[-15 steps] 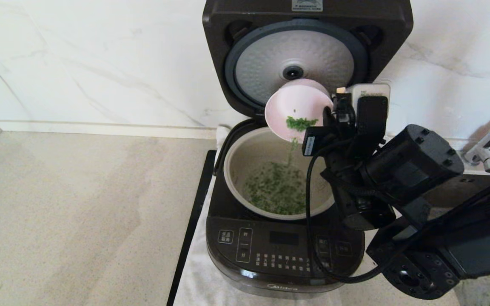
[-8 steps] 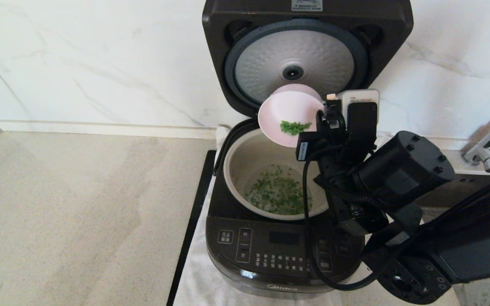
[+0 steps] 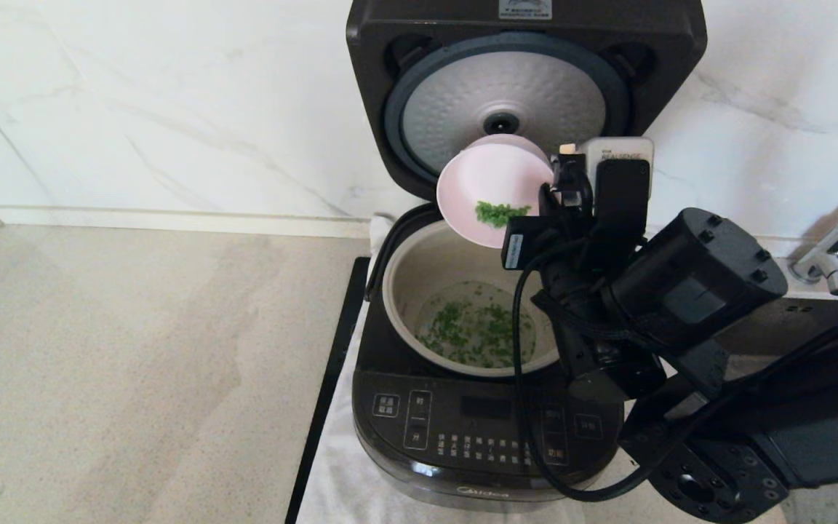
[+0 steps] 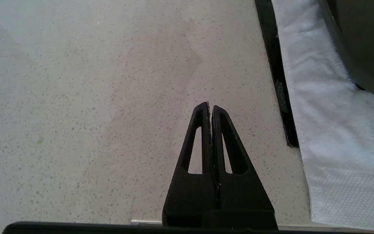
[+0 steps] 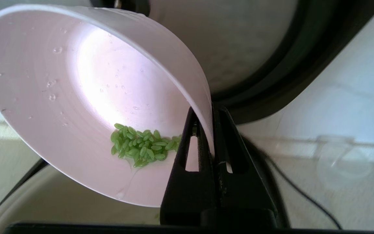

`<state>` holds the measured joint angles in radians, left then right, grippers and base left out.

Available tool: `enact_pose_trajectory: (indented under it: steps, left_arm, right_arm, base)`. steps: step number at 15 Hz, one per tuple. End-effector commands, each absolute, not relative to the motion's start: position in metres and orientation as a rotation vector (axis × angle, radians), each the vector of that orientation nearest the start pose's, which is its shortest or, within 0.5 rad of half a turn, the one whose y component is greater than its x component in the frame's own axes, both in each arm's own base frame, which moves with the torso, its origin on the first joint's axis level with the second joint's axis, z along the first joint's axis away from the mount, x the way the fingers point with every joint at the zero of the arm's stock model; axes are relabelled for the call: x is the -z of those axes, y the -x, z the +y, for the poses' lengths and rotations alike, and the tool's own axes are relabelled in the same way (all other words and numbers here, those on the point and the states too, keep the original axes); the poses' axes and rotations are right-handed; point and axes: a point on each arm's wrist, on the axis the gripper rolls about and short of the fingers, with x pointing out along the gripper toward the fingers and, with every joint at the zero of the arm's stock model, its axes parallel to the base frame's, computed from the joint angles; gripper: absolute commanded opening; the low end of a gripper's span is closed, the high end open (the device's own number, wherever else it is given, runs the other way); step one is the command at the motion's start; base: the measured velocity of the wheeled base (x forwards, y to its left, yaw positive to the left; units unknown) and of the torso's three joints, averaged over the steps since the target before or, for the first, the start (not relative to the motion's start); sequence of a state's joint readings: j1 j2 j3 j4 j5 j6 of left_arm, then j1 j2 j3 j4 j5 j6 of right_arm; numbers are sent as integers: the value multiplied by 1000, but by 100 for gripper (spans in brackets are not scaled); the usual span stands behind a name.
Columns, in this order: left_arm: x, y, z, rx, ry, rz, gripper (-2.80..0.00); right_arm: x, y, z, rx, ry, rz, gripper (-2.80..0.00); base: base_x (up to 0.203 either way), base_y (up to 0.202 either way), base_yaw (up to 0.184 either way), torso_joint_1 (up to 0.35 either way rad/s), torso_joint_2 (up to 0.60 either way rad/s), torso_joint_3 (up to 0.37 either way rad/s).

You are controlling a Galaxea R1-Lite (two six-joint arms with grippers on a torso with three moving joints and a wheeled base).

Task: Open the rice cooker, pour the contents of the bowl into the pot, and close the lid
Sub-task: Pour the water from the bowl into the rice cooker

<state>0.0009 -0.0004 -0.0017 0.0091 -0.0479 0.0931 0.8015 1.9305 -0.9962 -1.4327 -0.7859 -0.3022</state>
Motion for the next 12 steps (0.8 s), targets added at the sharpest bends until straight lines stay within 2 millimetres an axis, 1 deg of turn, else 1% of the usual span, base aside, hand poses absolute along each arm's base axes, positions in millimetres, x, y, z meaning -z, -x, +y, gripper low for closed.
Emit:
enact_pose_trajectory:
  steps: [1, 4, 7, 9, 12]
  left_arm:
    - [-75, 23, -1, 48, -93, 4, -280]
    - [-75, 23, -1, 47, -93, 4, -280]
    - [-75, 23, -1, 46, -93, 4, -280]
    - [-75, 23, -1, 47, -93, 4, -280]
    - [-75, 23, -1, 48, -93, 4, -280]
  right_arm:
    - [-240, -256, 241, 25, -61, -292, -280]
    - [-252, -256, 241, 0, -76, -186, -280]
    - [-271, -259, 240, -21, -128, -67, -280]
    - [-286, -257, 238, -42, -176, 23, -280]
    - [-311, -250, 236, -65, -238, 86, -280]
  base:
    - [0, 0, 0, 0, 0, 0]
    - [0, 0, 0, 0, 0, 0]
    - [0, 0, 0, 0, 0, 0]
    - [0, 0, 0, 0, 0, 0]
    - [0, 0, 0, 0, 0, 0]
